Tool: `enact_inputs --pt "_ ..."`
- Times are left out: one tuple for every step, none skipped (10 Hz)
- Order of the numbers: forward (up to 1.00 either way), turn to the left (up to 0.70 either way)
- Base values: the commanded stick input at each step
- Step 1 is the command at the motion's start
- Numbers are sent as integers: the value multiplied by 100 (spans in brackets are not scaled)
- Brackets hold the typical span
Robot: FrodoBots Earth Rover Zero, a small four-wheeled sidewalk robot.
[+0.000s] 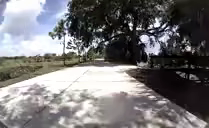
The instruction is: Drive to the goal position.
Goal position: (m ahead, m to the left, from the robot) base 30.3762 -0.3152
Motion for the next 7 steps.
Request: enact_inputs --pt "85 0" --pt "85 0" --pt "85 0" --pt "85 0" --pt "85 0" --pt "85 0" --pt "85 0"
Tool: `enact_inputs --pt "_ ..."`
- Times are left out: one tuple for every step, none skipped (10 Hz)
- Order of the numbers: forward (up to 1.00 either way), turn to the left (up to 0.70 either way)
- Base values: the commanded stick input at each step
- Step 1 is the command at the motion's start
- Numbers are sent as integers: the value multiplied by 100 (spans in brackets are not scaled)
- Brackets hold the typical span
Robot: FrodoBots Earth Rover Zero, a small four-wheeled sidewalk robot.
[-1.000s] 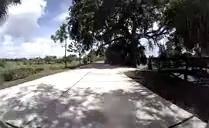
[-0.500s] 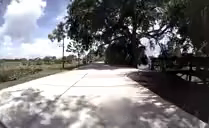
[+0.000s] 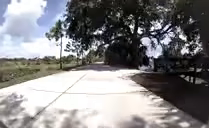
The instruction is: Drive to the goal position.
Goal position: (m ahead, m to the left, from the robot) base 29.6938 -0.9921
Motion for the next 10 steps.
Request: enact_inputs --pt "85 0" --pt "85 0" --pt "85 0" --pt "85 0" --pt "85 0" --pt "85 0" --pt "85 0" --pt "85 0" --pt "85 0" --pt "85 0"
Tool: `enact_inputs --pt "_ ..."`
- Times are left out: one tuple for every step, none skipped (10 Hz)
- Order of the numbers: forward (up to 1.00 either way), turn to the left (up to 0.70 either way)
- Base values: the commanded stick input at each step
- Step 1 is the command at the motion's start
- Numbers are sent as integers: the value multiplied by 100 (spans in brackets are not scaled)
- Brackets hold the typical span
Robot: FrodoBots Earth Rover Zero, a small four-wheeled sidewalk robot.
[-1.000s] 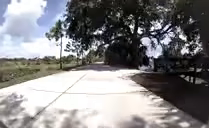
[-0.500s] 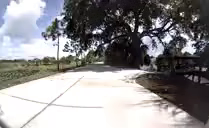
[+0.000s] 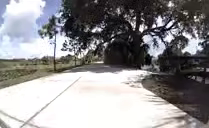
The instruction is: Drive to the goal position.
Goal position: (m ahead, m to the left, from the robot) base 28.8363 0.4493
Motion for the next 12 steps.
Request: enact_inputs --pt "85 0" --pt "85 0" --pt "85 0" --pt "85 0" --pt "85 0" --pt "85 0" --pt "85 0" --pt "85 0" --pt "85 0" --pt "85 0" --pt "85 0" --pt "85 0"
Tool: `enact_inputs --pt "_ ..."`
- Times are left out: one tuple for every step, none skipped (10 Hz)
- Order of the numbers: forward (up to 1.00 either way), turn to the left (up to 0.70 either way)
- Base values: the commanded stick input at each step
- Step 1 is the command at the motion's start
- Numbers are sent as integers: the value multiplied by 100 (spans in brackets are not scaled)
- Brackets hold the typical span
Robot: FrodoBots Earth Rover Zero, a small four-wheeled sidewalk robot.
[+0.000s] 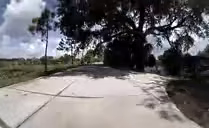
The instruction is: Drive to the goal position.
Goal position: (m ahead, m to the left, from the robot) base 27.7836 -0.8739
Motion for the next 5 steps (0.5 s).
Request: enact_inputs --pt "85 0" --pt "85 0" --pt "85 0" --pt "85 0" --pt "85 0"
